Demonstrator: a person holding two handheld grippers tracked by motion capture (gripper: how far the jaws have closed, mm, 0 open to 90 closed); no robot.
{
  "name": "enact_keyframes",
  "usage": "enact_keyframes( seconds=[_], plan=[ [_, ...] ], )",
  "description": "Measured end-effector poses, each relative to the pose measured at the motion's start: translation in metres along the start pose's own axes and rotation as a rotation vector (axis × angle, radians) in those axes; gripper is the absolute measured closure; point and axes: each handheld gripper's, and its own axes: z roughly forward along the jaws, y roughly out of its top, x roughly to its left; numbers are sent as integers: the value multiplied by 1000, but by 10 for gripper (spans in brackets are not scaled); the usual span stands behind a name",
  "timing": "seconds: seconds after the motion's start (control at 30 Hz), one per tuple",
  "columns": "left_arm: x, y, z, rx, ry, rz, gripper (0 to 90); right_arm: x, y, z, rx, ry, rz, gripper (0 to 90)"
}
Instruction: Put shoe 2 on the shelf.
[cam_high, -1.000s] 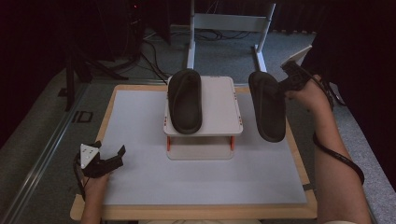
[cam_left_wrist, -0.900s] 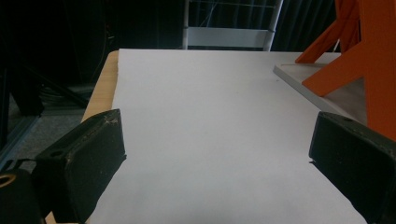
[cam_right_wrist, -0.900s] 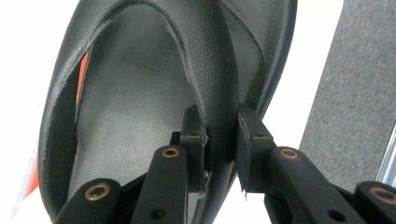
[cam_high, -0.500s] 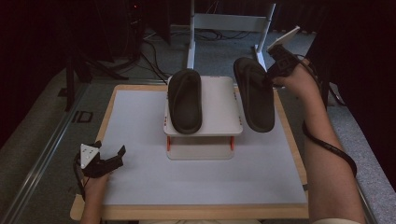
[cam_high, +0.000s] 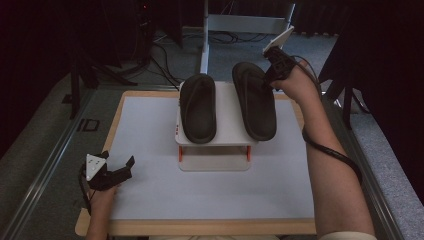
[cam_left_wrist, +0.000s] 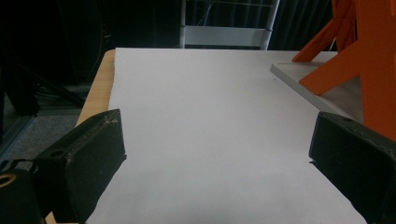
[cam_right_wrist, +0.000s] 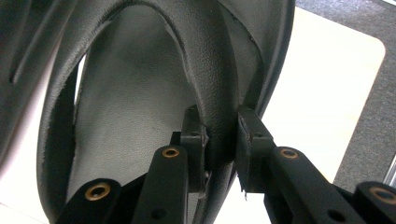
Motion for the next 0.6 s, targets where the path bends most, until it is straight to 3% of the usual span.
enact_keyframes(
  seconds=[0.33, 0.6],
  plan=[
    [0, 0, 0, 3, -4, 2, 32, 34, 19, 17, 48, 3, -26, 755],
    [0, 0, 0, -1, -10, 2, 32, 47, 26, 31, 80, -21, -24, 755]
  ],
)
